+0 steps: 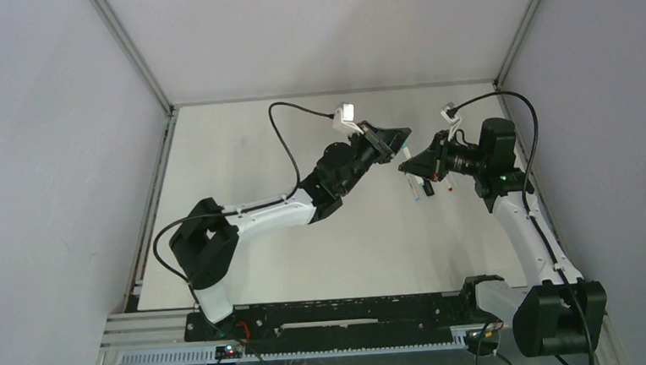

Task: Insert the pens into the pen caps
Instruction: Press the pen cap onto the pen.

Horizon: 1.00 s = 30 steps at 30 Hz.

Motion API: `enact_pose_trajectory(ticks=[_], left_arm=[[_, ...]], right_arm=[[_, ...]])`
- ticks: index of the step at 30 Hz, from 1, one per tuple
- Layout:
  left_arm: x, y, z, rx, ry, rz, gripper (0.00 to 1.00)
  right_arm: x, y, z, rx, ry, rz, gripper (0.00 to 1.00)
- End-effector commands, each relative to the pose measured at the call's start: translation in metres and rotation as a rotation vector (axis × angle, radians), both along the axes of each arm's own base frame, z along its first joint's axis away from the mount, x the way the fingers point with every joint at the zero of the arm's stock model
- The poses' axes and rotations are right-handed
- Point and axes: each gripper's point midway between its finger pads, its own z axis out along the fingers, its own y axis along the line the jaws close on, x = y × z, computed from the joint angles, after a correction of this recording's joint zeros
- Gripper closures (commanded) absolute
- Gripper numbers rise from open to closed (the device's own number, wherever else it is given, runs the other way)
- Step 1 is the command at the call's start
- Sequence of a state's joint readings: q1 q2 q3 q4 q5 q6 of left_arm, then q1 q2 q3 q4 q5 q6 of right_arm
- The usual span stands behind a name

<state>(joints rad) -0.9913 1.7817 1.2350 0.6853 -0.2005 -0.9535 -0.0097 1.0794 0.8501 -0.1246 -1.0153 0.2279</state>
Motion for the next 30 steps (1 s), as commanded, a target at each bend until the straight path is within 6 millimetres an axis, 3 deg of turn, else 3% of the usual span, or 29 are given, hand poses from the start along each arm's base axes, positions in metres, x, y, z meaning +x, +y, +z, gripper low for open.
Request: enact_pose_trajectory(ticks=[1,5,8,19,23,30], left_arm=[[-0.266,-0.064,-0.106,0.321,0.169,-0.883,1.00],[-0.259,-0.059,-0.095,0.289,0.140,-0.862,0.99],[-0.245,-0.050,-0.082,0.230,0.131,-0.811,0.93],[-0.193,0.002,-0.049,0.123,0.080,-0.565,0.45],[-0.186,0.021,-0.054,0.155,0.049,-0.522,0.34],[-0.171,0.055,-0.066,0.211,-0.009,-0.442,0.32]], right_arm=[[0.070,-0.030,0.085,-0.062,-0.407,-0.265,1.00],[0.056,-0.018,0.076,-0.054,-0.409,-0.162,1.00],[0.051,-0.016,0.067,-0.063,-0.393,-0.132,1.00],[0.038,-0.009,0.036,-0.078,-0.348,-0.051,1.00],[0.034,-0.008,0.033,-0.075,-0.350,-0.024,1.00],[0.016,-0.004,0.034,-0.045,-0.366,0.081,1.00]])
